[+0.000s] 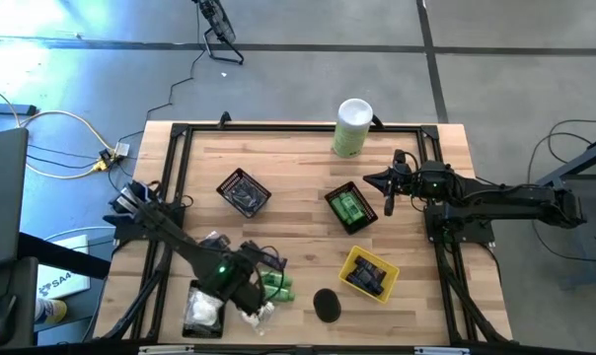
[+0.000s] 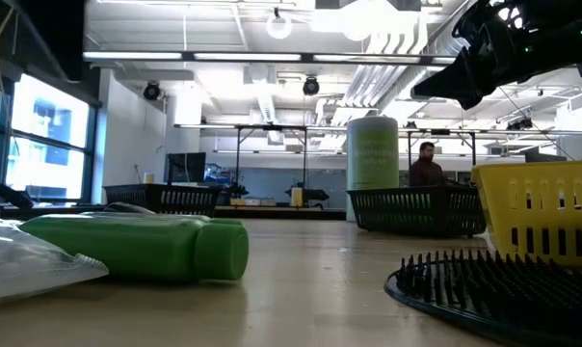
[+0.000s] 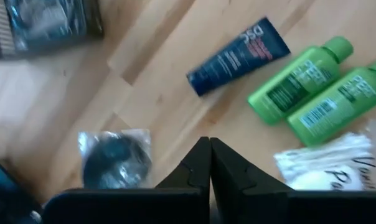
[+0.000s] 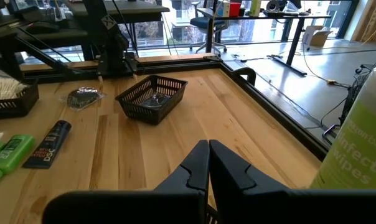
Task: Pick & Place Travel size toiletries
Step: Put the shaving cream tube into the yellow bin
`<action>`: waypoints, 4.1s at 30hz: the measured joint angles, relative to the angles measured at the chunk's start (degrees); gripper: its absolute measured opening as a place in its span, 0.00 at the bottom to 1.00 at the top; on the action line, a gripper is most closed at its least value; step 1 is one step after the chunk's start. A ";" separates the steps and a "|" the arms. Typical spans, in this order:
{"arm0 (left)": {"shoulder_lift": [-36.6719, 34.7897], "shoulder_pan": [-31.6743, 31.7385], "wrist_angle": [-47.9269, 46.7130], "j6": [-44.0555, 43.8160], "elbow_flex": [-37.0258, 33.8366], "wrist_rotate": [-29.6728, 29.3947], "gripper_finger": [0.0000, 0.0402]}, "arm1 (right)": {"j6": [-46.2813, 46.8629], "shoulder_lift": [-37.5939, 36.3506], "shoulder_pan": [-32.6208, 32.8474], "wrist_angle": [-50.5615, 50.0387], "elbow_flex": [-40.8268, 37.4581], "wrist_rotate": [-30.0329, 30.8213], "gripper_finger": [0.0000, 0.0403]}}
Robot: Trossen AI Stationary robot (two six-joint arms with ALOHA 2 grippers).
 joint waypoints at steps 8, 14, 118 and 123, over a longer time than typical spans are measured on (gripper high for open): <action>0.02 1.94 -0.39 7.61 -0.01 -3.27 0.00 | 0.00 0.02 0.00 -0.01 0.00 0.00 0.01; 0.04 1.75 -0.34 8.32 -0.02 -5.21 0.00 | 0.00 0.02 0.00 -0.01 0.00 0.00 0.01; -38.52 16.00 56.88 59.38 -51.58 5.48 0.64 | 4.94 8.80 -0.15 12.06 -0.02 -0.02 0.01; -32.95 16.00 58.37 59.46 -51.58 8.55 0.64 | 4.96 8.80 -0.15 12.04 -0.02 -0.07 0.01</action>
